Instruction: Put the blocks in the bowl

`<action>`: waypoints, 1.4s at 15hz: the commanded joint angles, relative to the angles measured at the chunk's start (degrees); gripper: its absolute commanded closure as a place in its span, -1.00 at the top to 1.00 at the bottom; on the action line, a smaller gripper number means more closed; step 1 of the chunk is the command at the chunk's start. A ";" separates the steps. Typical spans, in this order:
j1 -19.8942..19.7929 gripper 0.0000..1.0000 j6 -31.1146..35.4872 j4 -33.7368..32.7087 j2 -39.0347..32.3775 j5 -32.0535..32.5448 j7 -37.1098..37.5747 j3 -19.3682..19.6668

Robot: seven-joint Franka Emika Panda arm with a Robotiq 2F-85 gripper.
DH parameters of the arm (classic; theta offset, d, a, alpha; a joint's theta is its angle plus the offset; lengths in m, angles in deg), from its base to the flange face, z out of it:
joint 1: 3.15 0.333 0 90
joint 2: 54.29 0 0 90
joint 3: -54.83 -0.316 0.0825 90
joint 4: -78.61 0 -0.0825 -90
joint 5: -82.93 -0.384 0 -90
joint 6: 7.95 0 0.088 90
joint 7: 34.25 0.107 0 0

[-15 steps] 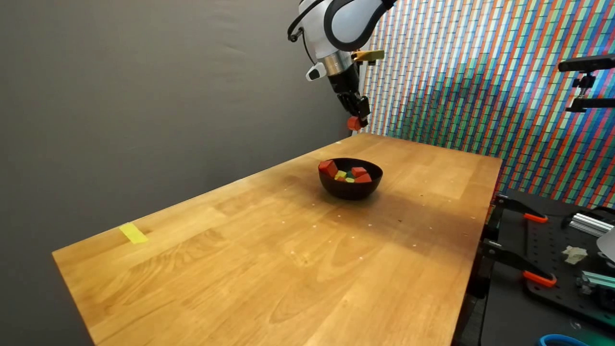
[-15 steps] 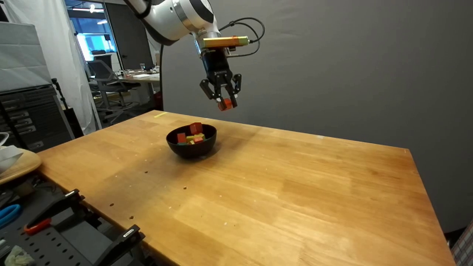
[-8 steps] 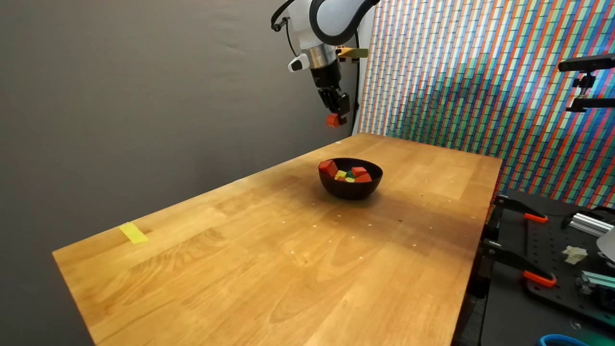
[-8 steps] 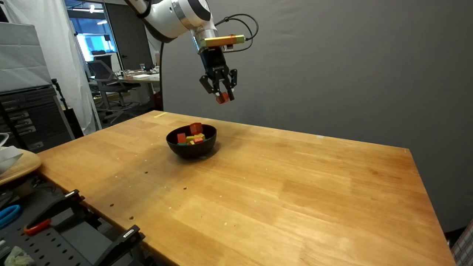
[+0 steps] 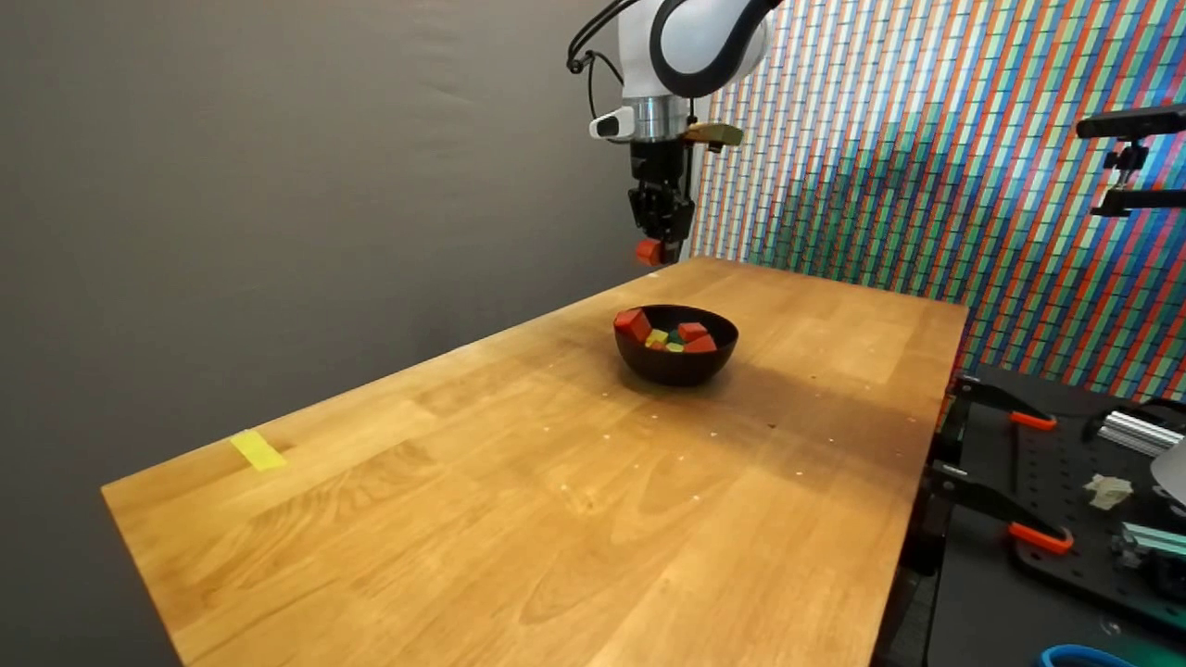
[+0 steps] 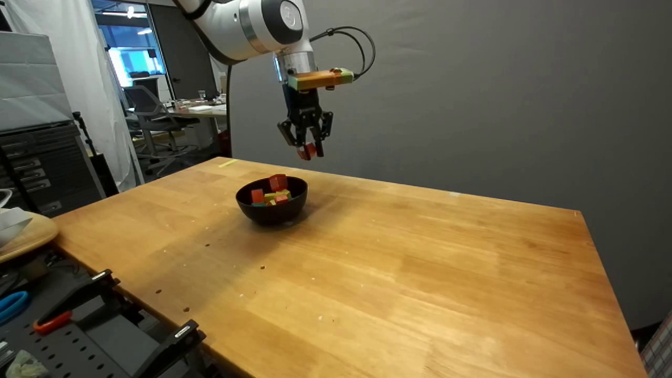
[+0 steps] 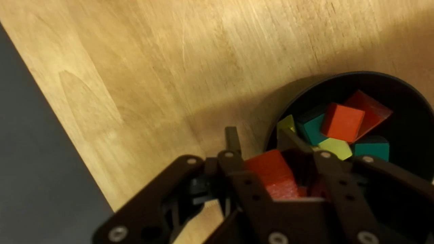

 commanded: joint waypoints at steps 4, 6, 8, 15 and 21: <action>-0.82 -0.70 8.68 15.98 7.68 -2.63 -12.96 -1.58; 0.03 -0.70 9.05 17.90 8.46 -1.94 -15.59 -2.02; 1.00 -0.29 8.76 18.92 8.75 -1.54 -17.04 -2.13; 3.99 0.93 9.98 22.28 18.64 8.61 -10.38 2.67; 2.75 1.00 -7.96 18.77 32.63 -2.34 -8.60 4.90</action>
